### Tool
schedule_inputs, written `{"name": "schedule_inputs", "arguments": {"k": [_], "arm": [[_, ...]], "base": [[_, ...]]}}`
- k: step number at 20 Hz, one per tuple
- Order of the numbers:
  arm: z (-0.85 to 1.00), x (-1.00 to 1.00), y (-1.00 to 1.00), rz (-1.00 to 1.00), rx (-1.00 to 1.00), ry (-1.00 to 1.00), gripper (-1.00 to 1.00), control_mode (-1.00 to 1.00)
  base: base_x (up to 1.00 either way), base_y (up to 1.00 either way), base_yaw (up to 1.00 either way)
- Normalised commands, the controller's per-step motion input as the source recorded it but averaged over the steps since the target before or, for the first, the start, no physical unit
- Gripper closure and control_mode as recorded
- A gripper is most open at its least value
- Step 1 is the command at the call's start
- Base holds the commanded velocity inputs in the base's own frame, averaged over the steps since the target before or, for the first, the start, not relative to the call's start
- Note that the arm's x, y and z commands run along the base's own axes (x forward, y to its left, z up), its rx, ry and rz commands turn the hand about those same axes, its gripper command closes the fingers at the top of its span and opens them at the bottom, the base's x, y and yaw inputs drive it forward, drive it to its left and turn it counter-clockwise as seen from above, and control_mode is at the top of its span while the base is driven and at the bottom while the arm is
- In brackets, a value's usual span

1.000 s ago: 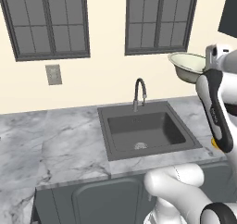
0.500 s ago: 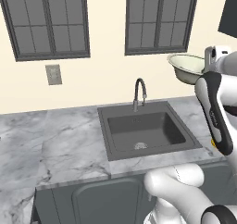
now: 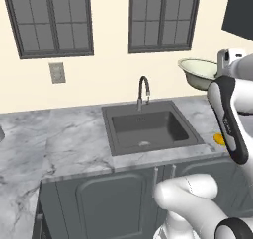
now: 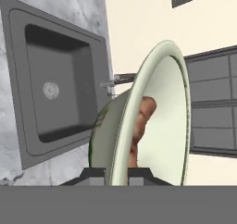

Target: Pick the potato from the sink and place it in the bowl. Then pick the bowl and place it in the microwave. Then close the microwave door and press the start button.

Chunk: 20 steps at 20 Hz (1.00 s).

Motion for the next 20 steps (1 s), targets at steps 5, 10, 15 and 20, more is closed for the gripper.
{"name": "schedule_inputs", "arguments": {"k": [5, 10, 15, 20], "arm": [[0.00, 0.00, 0.00, 0.00, 0.00, 0.00, 1.00, 1.00], [0.00, 0.00, 0.00, 0.00, 0.00, 0.00, 1.00, 1.00], [0.00, 0.00, 0.00, 0.00, 0.00, 0.00, 1.00, 1.00], [0.00, 0.00, 0.00, 0.00, 0.00, 0.00, 1.00, 1.00]], "base": [[-0.51, 0.00, -0.02], [0.00, 0.00, -0.01], [0.00, -0.03, -0.45], [0.00, -0.20, -0.72]]}}
